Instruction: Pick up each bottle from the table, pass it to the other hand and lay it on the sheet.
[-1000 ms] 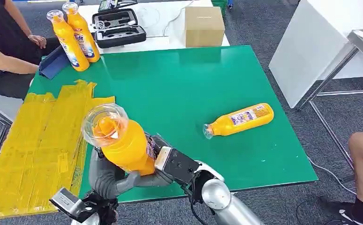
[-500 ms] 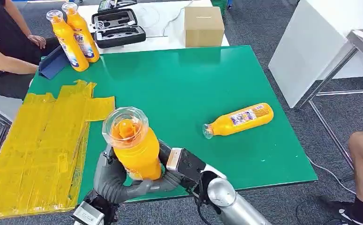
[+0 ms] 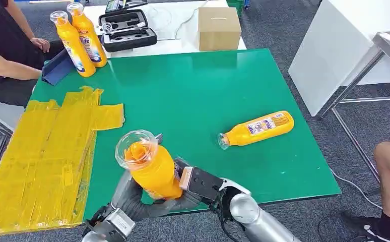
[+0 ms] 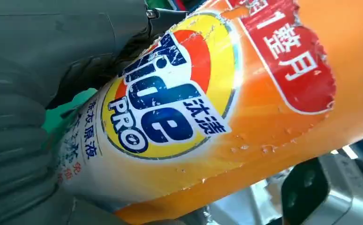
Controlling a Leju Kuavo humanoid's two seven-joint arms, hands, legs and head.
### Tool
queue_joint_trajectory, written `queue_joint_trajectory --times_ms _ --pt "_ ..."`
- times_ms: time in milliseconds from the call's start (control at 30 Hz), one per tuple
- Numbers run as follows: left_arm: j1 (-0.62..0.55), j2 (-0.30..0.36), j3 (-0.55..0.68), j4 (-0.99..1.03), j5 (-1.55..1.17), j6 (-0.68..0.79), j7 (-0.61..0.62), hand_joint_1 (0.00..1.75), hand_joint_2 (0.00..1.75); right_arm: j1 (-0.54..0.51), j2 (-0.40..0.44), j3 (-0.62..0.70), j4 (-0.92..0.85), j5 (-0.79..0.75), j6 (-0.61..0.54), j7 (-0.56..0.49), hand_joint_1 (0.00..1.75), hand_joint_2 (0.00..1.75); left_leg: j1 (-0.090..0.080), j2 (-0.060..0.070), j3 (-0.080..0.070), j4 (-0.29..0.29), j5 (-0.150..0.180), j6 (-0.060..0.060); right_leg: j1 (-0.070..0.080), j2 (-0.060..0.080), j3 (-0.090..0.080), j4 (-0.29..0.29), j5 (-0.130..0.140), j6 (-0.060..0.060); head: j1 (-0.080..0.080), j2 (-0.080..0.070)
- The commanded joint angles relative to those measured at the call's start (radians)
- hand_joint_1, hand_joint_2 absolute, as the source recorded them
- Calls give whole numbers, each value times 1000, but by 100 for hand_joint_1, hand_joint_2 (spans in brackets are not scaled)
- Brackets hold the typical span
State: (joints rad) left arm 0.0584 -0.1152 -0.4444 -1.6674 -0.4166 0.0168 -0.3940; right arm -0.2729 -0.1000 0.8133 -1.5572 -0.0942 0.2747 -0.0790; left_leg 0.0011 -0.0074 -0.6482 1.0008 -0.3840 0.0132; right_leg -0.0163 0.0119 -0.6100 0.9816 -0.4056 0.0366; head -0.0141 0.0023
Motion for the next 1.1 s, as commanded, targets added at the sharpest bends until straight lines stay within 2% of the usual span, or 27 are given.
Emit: queue_joint_trajectory --times_ms 33,333,367,400,767,867,1100 --pt "-117 20 -106 146 -6 -100 82 0 175 -36 -1 178 175 44 58 50 175 175 1 -2 5 -2 -1 -1 1 -3 6 -2 -1 -2 0 0" --pt "-141 7 -83 187 101 -174 137 0 175 -51 25 205 251 56 66 48 175 175 1 -1 4 -1 -1 -1 1 -3 4 -1 -1 -1 0 0" --pt "-142 6 -80 188 113 -179 139 52 175 -52 26 205 253 57 66 48 175 175 1 -1 5 -1 -1 -1 1 -4 6 -1 -2 -2 0 0" --pt "-154 14 -80 197 154 -198 132 175 175 -54 33 205 260 58 65 48 175 175 1 0 4 -1 -1 -1 1 -3 4 -1 -1 -1 0 0" --pt "-178 16 -55 240 311 -228 124 175 175 -79 69 217 300 66 67 50 175 175 1 1 3 0 -1 -1 1 -2 3 0 -1 -1 0 0" --pt "-179 15 -50 247 322 -225 122 175 175 -84 78 215 312 71 62 50 175 175 2 0 7 0 -2 -2 2 -3 7 0 -3 -2 -1 0" --pt "-179 11 -43 249 328 -220 121 175 175 -84 84 211 318 74 58 50 175 175 1 0 3 0 -1 -1 1 -2 3 0 -1 -1 -1 0"
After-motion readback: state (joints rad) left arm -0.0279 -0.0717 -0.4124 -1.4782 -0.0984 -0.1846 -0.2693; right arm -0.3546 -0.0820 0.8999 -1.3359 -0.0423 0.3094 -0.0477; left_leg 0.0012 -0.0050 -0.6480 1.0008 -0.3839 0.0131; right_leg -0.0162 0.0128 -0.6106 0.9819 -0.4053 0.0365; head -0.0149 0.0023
